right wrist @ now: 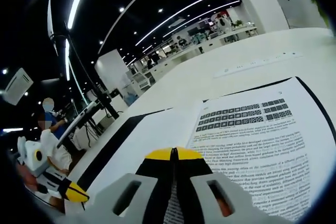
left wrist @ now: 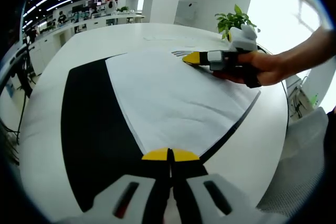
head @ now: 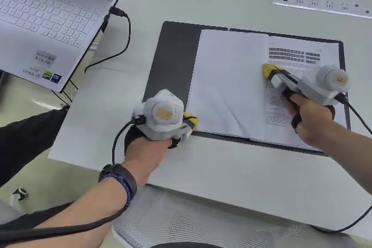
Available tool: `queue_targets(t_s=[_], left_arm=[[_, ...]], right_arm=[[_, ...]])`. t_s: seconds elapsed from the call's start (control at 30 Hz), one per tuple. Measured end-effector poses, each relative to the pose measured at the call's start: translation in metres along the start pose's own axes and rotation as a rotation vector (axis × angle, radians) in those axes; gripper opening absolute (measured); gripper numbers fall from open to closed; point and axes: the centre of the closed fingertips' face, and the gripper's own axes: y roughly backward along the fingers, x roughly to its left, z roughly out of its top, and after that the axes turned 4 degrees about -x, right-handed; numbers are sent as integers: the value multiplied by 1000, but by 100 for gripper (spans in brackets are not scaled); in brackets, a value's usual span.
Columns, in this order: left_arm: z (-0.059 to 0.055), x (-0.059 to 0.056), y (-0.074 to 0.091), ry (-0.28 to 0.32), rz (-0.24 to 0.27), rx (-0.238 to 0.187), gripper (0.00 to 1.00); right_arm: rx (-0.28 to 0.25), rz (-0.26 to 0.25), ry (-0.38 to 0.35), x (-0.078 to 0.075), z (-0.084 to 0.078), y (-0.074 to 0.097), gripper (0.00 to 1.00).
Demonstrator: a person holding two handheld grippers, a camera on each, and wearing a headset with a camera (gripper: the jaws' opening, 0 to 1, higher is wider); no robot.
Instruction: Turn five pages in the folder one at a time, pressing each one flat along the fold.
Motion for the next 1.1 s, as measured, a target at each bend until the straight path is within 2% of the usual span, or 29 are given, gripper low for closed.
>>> queue_targets(t_s=[0.33, 0.57, 1.1], left_arm=[[0, 0, 1, -1, -1, -3, 0], [-1, -1, 2, -3, -2, -2, 0], [-1, -2, 3, 4, 0, -2, 0]], right_arm=[[1, 37, -3, 13, -15, 27, 0], [32, 73, 25, 24, -29, 43, 0], [69, 119, 19, 47, -59, 78, 0]])
